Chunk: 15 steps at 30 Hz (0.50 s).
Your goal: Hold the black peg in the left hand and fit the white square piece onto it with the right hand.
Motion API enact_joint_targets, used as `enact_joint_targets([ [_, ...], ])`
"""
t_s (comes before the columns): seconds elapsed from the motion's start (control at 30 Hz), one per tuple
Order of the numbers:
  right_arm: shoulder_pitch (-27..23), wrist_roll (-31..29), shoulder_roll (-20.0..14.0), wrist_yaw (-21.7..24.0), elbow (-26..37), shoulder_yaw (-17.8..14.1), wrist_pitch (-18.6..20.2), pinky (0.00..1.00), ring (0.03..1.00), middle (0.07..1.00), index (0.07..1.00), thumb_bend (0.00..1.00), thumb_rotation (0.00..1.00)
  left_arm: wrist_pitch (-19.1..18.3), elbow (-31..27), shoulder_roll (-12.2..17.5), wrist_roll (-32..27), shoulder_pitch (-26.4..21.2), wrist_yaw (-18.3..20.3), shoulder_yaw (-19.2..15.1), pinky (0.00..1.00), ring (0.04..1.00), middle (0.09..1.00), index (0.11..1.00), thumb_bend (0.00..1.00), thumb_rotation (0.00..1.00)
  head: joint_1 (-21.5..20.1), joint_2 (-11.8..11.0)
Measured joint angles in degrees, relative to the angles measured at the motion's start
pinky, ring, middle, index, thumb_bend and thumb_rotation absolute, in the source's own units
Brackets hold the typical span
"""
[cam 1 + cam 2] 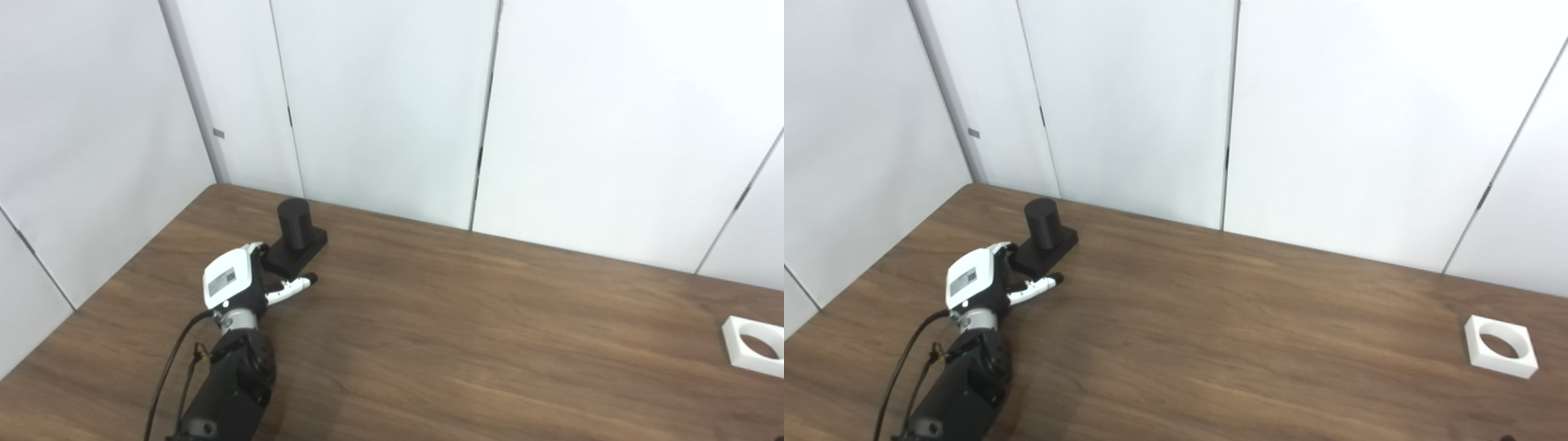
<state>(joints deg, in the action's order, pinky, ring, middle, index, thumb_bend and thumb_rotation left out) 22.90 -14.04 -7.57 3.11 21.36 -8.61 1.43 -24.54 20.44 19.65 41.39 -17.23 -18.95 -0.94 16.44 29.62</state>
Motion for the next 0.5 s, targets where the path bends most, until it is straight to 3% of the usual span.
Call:
enact_joint_targets([
  [0.5, 0.0, 0.0, 0.0, -0.1, 0.0, 0.0, -0.1, 0.96, 0.932, 0.891, 0.905, 0.79, 0.95, 0.5, 8.3, 0.0, -2.3, -4.3, -5.5, 0.6, 0.87, 0.869, 0.833, 0.732, 0.97, 0.52, -0.3, 0.2],
])
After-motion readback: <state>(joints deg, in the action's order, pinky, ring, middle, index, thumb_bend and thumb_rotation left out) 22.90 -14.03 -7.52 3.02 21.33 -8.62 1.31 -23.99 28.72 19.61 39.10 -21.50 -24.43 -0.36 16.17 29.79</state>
